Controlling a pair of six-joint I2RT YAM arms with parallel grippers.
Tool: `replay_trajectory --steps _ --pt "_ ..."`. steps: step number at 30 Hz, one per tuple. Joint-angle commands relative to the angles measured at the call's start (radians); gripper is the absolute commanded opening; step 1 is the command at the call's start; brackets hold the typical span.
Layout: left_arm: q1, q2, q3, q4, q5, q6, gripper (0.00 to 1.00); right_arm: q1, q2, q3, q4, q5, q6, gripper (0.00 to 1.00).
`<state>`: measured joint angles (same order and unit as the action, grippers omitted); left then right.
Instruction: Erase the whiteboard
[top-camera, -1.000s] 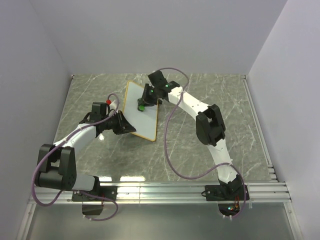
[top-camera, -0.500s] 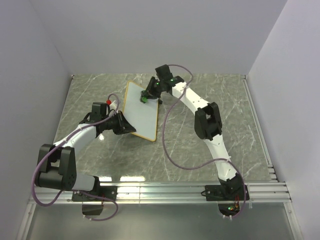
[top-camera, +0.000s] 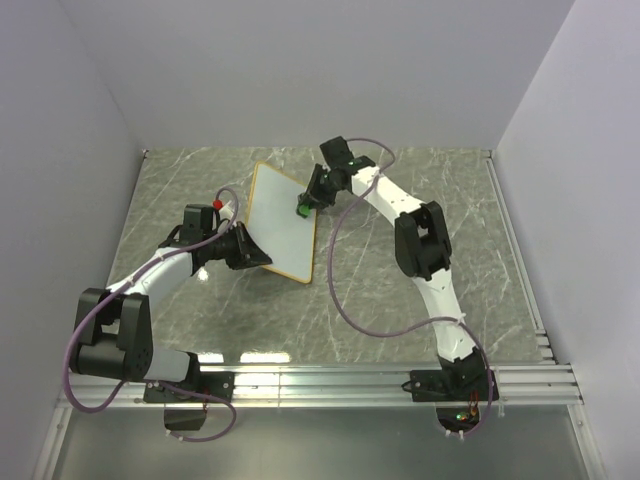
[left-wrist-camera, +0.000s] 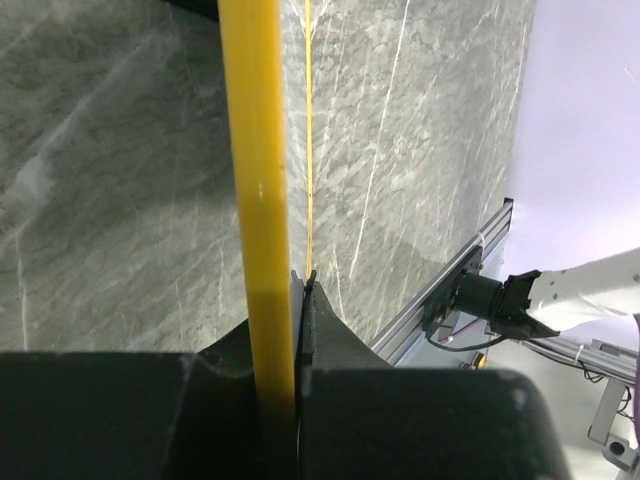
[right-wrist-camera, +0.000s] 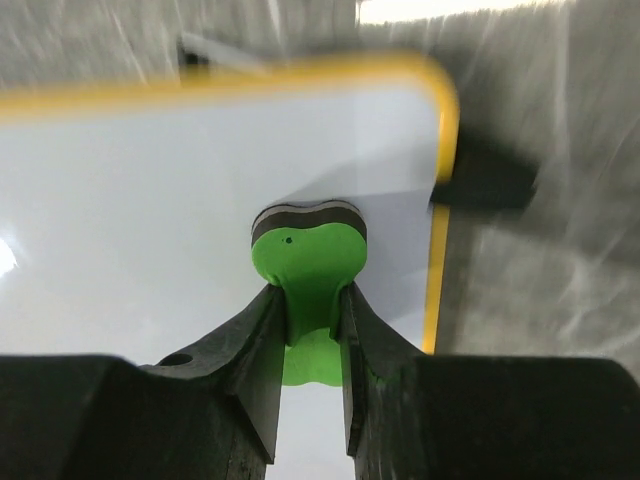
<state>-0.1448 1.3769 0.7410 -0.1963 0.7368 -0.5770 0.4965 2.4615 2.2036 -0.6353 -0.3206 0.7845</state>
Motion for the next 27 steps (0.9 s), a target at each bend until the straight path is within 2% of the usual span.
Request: replay_trajectory --steps 1,2,6,14,18,23,25,26,27 --pt "-0.022 -0.001 0.055 0.015 0.087 0.034 0.00 0.112 -0.113 -0.158 -0.017 -0.060 -0.045 0.00" --pt "-0.022 0.002 0.063 0.008 0.079 0.039 0.00 0.114 -0.184 -0.247 0.005 -0.063 -0.045 0.00" --pt "-0.022 0.014 0.122 -0.043 0.044 0.075 0.00 0.093 -0.346 -0.389 0.053 -0.042 -0.082 0.00" --pt "-0.022 0.031 0.290 -0.172 -0.033 0.184 0.00 -0.044 -0.608 -0.586 -0.055 0.211 -0.160 0.00" --pt "-0.022 0.051 0.389 -0.218 -0.072 0.232 0.00 -0.090 -0.644 -0.694 -0.130 0.316 -0.185 0.00" --pt "-0.021 0.103 0.483 -0.245 -0.102 0.316 0.00 -0.093 -0.645 -0.835 -0.124 0.387 -0.177 0.00" --pt "-0.021 0.125 0.544 -0.287 -0.114 0.366 0.00 -0.093 -0.633 -0.857 -0.118 0.406 -0.176 0.05" --pt "-0.021 0.148 0.561 -0.302 -0.138 0.382 0.00 -0.093 -0.612 -0.864 -0.122 0.413 -0.174 0.11" --pt "-0.021 0.157 0.581 -0.319 -0.152 0.400 0.00 -0.093 -0.599 -0.866 -0.127 0.417 -0.179 0.38"
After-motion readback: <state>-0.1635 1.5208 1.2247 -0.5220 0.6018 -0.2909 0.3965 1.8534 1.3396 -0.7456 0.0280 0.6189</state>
